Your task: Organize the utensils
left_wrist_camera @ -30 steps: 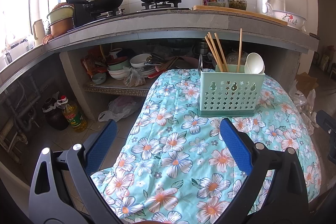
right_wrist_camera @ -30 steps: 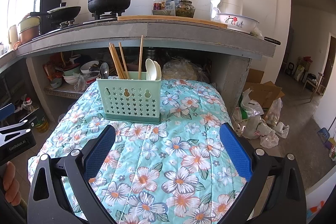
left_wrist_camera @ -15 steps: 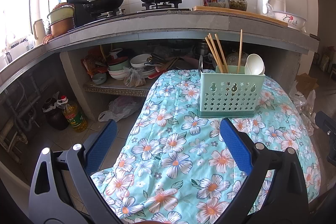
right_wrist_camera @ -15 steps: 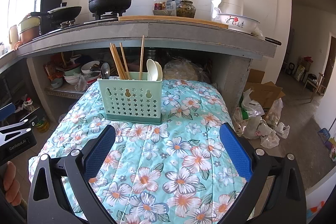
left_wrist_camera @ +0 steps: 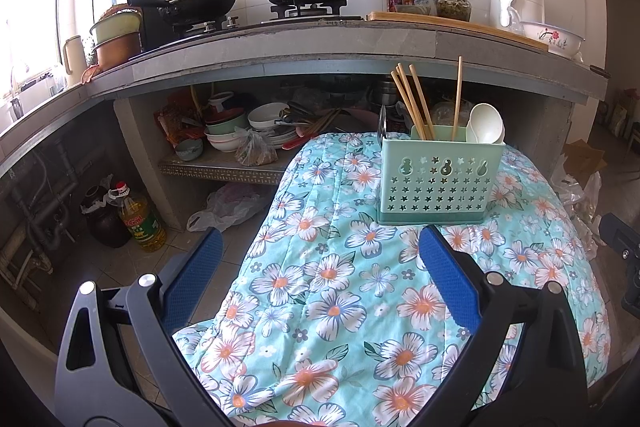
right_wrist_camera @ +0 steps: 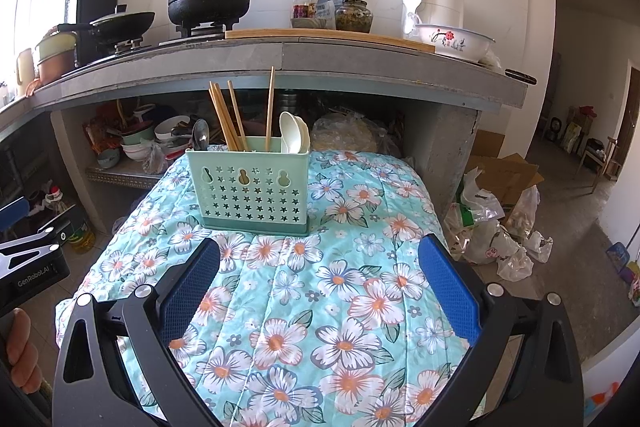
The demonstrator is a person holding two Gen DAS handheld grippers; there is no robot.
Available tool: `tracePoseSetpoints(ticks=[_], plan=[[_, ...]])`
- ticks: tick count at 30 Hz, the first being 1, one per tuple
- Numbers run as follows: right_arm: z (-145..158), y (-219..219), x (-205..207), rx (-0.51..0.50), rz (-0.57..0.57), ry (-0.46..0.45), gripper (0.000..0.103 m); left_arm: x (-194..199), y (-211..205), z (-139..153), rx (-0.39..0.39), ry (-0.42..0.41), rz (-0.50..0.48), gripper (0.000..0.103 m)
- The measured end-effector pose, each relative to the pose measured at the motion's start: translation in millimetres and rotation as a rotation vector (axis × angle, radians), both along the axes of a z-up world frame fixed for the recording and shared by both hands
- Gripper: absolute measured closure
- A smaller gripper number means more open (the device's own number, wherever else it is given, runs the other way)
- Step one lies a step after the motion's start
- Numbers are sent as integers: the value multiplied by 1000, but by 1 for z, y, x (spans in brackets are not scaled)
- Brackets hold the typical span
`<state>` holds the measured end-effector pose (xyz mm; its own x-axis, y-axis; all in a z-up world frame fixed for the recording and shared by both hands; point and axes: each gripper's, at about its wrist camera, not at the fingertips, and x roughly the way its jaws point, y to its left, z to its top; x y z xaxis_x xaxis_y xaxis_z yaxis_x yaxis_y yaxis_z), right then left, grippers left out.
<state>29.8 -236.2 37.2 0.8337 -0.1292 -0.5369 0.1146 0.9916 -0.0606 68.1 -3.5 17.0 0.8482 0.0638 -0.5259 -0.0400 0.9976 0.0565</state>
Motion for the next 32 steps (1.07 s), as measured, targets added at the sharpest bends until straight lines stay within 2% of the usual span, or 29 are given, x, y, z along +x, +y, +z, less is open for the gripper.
tracePoseSetpoints(ticks=[32], plan=[[-3, 0, 0, 4, -3, 7, 6, 0, 1, 1, -5, 7, -1, 8]])
